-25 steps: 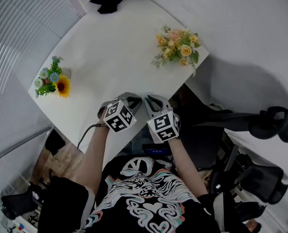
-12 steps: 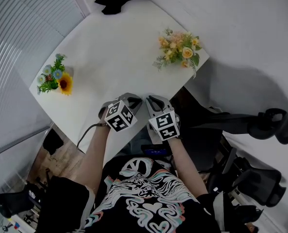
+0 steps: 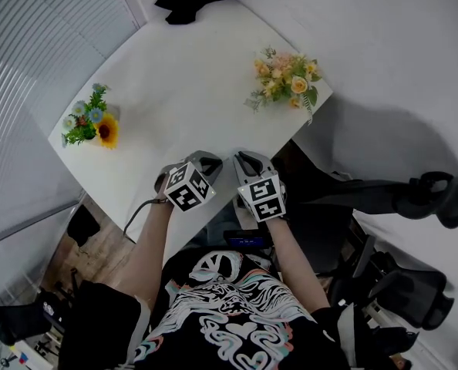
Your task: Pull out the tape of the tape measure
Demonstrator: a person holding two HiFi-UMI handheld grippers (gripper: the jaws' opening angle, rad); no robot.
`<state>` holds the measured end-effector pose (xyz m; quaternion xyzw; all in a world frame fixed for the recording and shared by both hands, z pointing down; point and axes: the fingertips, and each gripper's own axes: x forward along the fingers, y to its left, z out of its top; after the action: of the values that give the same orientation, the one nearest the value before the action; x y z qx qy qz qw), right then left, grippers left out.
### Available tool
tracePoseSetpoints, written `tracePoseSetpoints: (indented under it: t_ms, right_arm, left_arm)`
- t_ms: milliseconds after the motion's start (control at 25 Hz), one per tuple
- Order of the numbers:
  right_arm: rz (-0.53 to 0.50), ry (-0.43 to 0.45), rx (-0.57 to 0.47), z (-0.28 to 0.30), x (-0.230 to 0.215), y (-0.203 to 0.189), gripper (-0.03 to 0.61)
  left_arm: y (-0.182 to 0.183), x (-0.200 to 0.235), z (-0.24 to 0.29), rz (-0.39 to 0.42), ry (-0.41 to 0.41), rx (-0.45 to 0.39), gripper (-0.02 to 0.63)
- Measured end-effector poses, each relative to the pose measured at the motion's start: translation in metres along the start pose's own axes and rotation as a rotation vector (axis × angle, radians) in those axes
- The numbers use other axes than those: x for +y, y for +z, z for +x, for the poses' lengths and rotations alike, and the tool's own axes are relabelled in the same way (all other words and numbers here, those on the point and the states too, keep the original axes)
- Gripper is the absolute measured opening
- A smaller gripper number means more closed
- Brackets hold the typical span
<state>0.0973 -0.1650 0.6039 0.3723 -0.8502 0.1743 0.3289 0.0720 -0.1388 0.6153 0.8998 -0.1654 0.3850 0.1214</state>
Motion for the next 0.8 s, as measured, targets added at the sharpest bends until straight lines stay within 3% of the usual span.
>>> tracePoseSetpoints:
  t_ms: [800]
  right_arm:
    - [0.021, -0.022, 0.02, 0.001, -0.003, 0.001, 0.04]
  left_arm:
    - [-0.031, -0.01, -0.026, -0.043, 0.031, 0.007, 0.006]
